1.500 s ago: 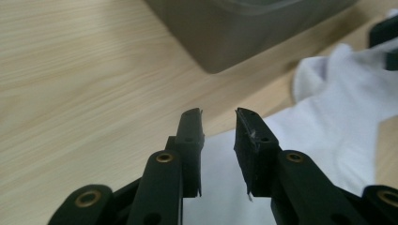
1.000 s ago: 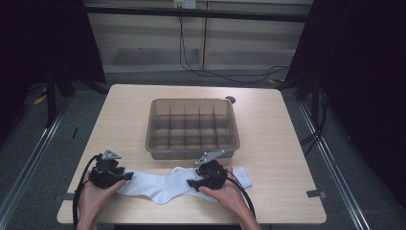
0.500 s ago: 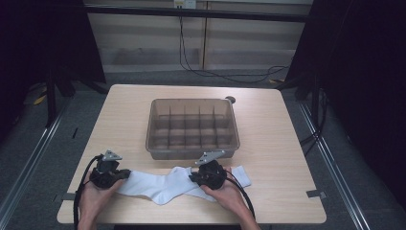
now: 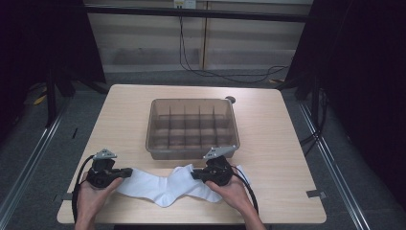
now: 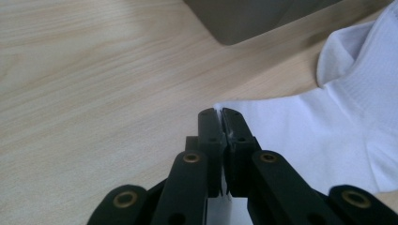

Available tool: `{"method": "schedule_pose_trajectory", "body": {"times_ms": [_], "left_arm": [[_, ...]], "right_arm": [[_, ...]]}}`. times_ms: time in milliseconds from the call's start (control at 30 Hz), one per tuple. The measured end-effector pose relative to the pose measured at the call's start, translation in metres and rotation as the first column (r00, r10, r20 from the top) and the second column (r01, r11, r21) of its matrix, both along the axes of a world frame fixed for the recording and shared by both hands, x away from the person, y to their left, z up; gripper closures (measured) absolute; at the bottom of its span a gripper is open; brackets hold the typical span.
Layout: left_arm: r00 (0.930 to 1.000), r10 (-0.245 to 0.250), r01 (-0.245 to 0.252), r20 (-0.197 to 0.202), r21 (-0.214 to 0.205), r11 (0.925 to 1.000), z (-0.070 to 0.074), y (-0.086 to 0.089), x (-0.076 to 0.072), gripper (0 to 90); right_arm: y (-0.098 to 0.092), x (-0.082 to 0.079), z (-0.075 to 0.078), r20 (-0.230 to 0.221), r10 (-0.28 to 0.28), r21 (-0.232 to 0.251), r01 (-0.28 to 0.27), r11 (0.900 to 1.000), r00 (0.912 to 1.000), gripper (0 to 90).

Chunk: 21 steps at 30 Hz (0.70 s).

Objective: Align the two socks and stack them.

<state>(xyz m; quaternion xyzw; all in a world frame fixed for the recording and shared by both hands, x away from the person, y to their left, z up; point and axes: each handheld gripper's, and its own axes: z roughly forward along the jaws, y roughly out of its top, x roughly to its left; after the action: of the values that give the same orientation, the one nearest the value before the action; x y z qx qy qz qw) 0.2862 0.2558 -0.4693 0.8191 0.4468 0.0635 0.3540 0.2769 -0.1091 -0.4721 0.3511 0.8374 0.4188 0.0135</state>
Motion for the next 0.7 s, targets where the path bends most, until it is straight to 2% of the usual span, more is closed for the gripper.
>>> {"method": "schedule_pose_trajectory", "body": {"times_ms": [67,133,367,700], "left_arm": [[1.0,-0.002,0.002,0.008,0.002,1.0,0.003,0.0,-0.001,87.5],[0.9999,0.008,-0.008,0.013,-0.024,0.9997,0.006,0.001,-0.002,87.5],[0.9997,0.011,-0.009,0.023,-0.059,0.9982,0.013,0.005,-0.002,87.6],[0.9992,0.006,-0.003,0.039,-0.069,0.9976,0.022,0.006,-0.003,87.6]], "right_arm": [[-0.001,-0.001,0.004,-0.001,0.014,-0.003,-0.014,0.9999,0.9999,85.4],[-0.003,-0.001,0.008,-0.004,0.015,0.01,-0.015,0.9998,0.9999,85.5],[-0.01,0.0,0.014,0.001,0.007,0.025,-0.007,0.9997,1.0,85.5],[-0.019,0.0,0.027,0.018,-0.006,0.045,0.005,0.999,0.9998,85.5]]}}
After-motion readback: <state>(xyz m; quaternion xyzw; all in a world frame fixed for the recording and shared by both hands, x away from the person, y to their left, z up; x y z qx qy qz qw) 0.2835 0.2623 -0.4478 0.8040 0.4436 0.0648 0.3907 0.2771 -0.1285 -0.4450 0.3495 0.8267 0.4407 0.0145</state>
